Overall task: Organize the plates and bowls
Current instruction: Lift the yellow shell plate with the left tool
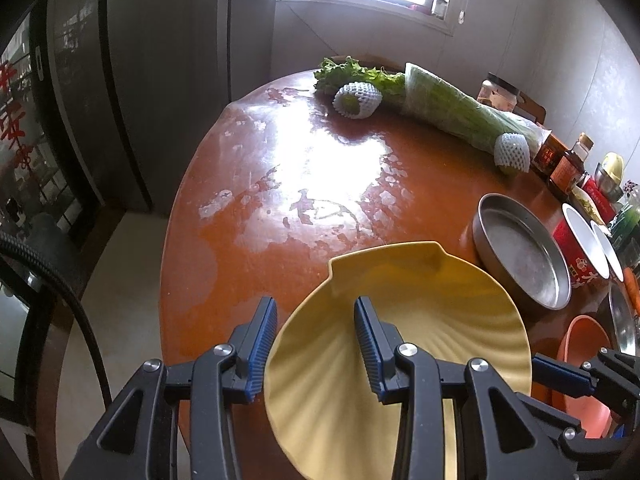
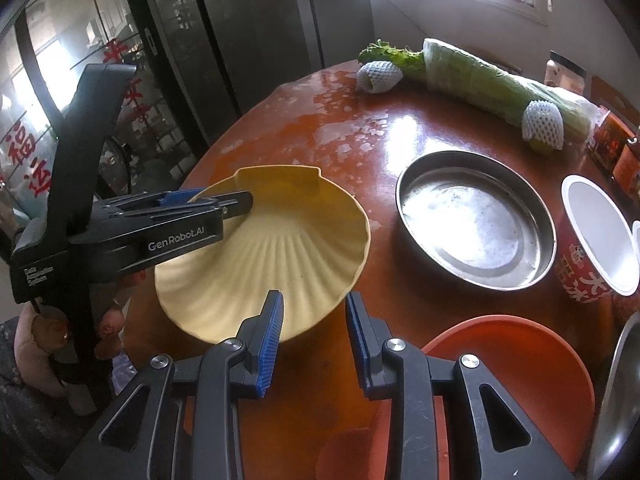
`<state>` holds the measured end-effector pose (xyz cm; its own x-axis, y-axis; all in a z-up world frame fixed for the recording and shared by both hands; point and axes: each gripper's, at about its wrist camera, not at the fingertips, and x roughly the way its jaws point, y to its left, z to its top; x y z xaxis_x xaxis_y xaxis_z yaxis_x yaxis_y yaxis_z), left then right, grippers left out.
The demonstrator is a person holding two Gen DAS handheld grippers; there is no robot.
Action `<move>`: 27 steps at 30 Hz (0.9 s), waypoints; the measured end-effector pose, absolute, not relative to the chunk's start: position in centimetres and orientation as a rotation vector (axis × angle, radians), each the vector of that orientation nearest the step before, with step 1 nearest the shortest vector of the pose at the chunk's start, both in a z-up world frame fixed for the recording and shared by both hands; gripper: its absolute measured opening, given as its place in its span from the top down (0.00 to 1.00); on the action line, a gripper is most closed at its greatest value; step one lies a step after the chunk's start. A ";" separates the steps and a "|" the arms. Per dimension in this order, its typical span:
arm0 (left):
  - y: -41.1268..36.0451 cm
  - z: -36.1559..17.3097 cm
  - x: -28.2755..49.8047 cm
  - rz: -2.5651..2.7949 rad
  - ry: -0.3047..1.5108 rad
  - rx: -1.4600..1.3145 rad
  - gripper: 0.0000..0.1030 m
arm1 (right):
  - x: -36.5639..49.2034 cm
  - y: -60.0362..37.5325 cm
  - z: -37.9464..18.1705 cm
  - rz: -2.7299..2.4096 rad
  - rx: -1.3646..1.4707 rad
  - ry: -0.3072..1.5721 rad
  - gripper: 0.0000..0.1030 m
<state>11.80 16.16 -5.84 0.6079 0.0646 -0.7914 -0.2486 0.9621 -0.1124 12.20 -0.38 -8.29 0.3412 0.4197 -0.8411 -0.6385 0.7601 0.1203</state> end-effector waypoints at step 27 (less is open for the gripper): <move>15.6 -1.6 8.3 0.180 0.789 -0.213 0.44 | 11.7 -2.0 -5.7 0.639 -0.218 0.922 0.56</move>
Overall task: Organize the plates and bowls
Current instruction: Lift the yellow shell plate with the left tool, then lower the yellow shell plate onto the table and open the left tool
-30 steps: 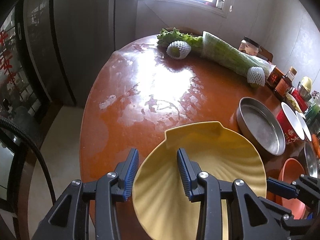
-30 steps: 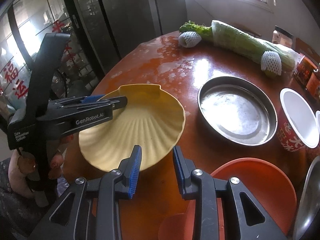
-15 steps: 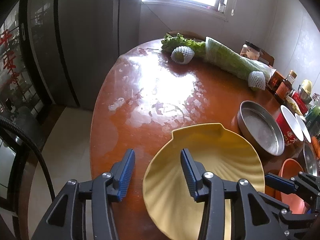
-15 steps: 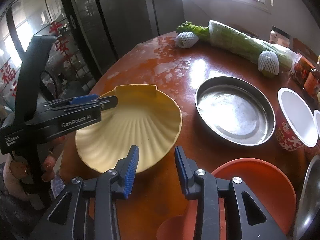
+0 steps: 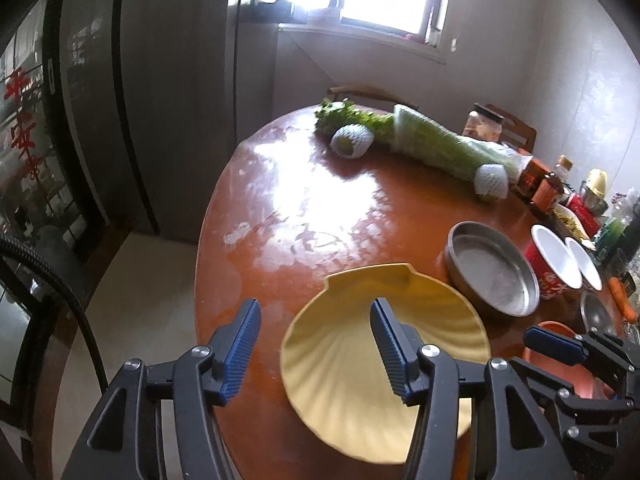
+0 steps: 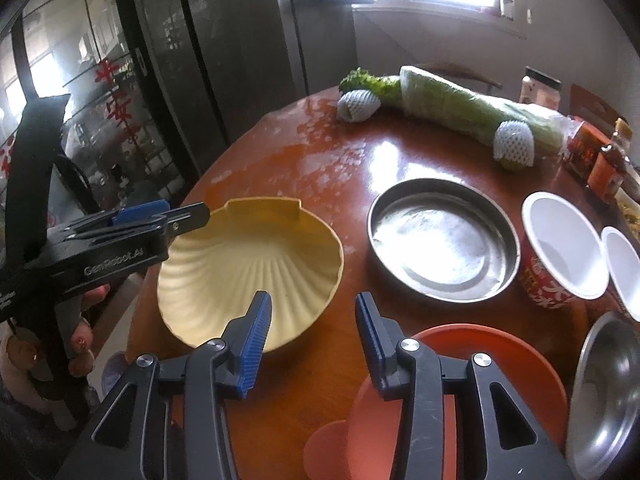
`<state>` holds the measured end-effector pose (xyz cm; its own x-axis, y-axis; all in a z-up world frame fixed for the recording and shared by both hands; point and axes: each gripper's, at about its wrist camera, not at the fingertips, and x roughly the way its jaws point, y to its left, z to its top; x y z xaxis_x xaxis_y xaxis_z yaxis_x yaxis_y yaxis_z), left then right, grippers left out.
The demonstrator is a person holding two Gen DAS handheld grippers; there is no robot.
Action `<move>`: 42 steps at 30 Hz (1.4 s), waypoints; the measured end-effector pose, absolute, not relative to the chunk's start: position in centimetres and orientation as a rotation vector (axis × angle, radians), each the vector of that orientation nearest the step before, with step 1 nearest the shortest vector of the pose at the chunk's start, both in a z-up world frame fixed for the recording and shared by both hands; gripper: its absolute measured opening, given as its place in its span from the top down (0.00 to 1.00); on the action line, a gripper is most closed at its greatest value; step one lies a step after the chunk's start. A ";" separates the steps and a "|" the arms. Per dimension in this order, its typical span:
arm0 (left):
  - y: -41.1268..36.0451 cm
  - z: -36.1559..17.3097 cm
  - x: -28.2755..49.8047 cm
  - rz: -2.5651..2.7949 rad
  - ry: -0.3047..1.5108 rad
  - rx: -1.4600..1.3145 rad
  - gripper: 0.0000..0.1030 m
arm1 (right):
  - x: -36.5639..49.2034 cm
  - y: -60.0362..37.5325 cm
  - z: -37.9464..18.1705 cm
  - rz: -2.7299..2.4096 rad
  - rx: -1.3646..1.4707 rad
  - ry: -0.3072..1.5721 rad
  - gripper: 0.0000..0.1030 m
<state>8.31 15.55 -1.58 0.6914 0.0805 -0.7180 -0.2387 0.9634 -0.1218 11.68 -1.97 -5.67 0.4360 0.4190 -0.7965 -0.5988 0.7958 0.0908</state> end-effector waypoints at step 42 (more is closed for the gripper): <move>1.7 3.9 4.3 -0.061 0.715 -0.069 0.34 | 3.6 -15.6 2.6 0.440 -0.082 0.729 0.41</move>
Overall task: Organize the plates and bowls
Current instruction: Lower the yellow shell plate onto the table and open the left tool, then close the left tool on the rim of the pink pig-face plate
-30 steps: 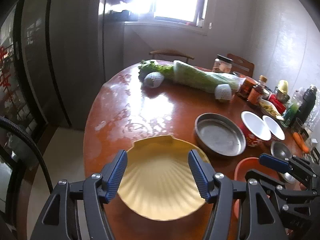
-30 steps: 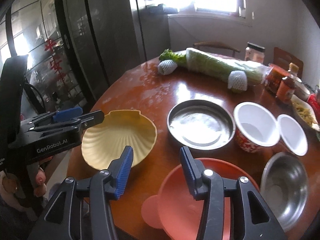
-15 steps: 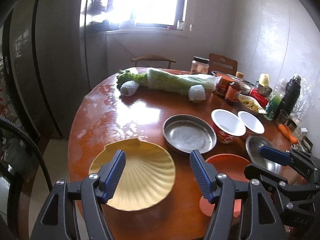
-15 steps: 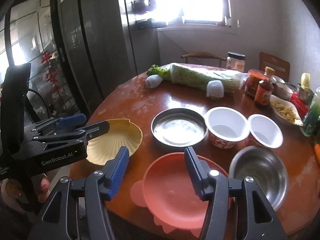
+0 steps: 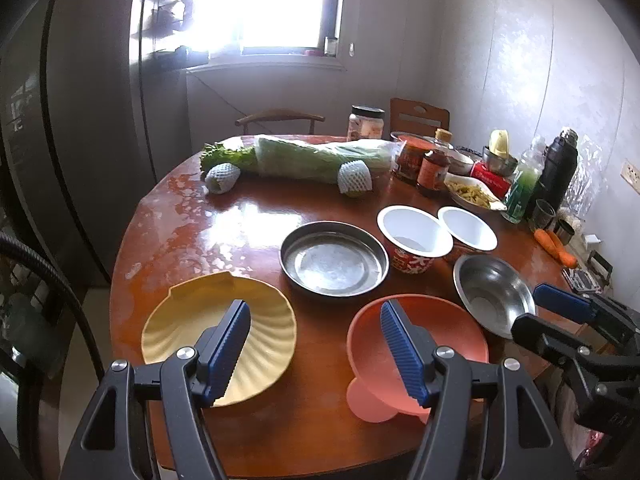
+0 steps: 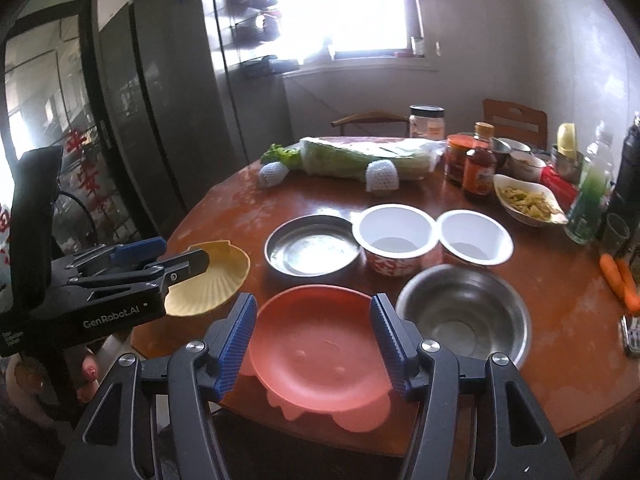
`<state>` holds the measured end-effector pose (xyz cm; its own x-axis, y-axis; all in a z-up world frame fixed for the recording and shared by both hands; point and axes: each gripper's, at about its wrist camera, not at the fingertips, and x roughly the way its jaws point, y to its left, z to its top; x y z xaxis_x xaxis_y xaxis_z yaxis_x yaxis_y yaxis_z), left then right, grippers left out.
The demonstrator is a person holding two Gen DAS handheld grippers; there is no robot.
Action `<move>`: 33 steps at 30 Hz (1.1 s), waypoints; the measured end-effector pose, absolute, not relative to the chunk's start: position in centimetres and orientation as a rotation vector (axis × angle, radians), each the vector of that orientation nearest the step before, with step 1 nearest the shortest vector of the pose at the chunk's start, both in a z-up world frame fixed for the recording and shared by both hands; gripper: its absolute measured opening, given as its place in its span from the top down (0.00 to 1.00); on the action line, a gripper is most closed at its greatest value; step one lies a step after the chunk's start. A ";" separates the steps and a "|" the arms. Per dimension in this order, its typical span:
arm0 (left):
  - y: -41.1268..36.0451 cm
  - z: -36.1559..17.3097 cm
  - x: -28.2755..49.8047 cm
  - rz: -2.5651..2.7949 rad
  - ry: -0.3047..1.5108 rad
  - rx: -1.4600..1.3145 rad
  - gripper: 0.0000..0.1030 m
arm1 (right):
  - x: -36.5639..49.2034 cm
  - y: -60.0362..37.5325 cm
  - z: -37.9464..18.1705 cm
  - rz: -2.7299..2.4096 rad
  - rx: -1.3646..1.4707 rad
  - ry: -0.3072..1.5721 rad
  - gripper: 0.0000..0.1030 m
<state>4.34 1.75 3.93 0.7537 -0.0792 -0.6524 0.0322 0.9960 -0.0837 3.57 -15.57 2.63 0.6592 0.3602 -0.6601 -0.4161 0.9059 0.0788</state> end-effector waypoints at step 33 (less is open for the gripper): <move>-1.0 -3.8 7.9 -0.122 0.940 -0.058 0.34 | 2.8 -18.7 -4.5 0.361 0.008 0.917 0.41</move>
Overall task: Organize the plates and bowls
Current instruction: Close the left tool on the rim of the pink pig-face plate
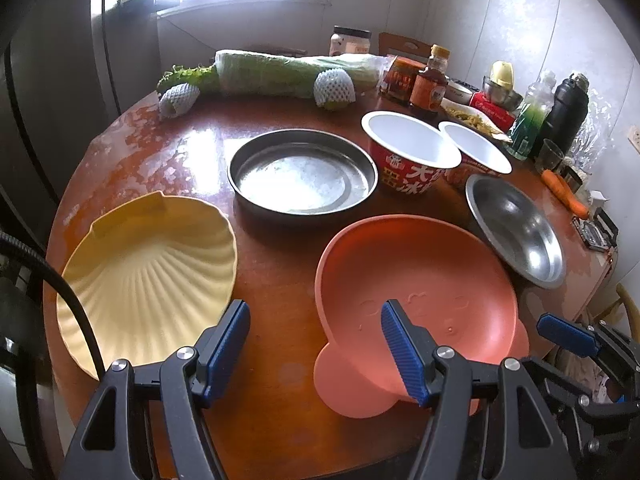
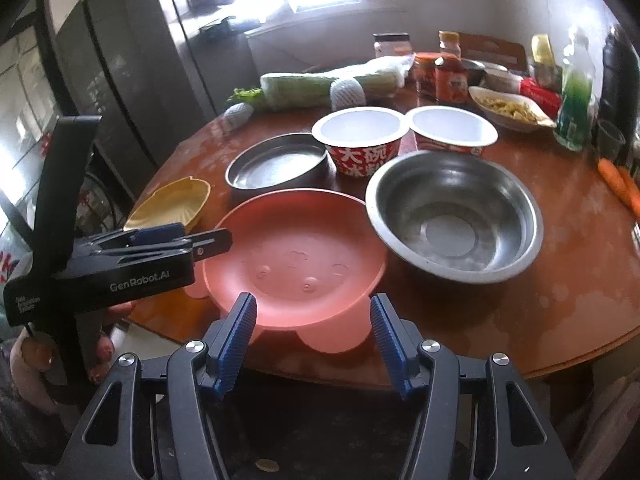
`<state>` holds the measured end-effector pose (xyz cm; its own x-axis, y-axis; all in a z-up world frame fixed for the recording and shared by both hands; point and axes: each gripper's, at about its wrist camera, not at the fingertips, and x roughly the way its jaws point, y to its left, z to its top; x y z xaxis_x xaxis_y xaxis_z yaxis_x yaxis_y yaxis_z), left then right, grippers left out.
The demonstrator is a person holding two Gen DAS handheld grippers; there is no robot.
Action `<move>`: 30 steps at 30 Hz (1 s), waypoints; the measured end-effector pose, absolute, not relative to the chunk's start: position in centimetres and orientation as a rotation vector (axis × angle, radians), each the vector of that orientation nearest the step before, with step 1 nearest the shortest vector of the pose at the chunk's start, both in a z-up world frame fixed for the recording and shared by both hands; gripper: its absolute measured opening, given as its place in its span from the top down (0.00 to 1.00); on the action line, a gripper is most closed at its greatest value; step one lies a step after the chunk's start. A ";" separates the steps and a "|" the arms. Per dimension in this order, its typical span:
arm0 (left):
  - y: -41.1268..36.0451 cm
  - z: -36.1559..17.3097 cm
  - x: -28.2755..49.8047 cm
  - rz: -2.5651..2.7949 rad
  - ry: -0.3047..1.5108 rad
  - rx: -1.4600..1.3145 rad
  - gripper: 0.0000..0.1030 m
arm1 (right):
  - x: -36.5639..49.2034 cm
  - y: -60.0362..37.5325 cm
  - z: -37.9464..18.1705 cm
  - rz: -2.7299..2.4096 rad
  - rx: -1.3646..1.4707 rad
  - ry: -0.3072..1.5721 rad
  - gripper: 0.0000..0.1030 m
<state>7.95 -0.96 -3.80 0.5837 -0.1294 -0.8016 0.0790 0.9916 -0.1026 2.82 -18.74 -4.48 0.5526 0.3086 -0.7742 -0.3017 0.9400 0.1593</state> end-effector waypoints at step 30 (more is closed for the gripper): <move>-2.1 -5.8 8.4 -0.156 0.965 -0.035 0.49 | 5.5 -17.6 -7.0 0.347 -0.011 0.920 0.61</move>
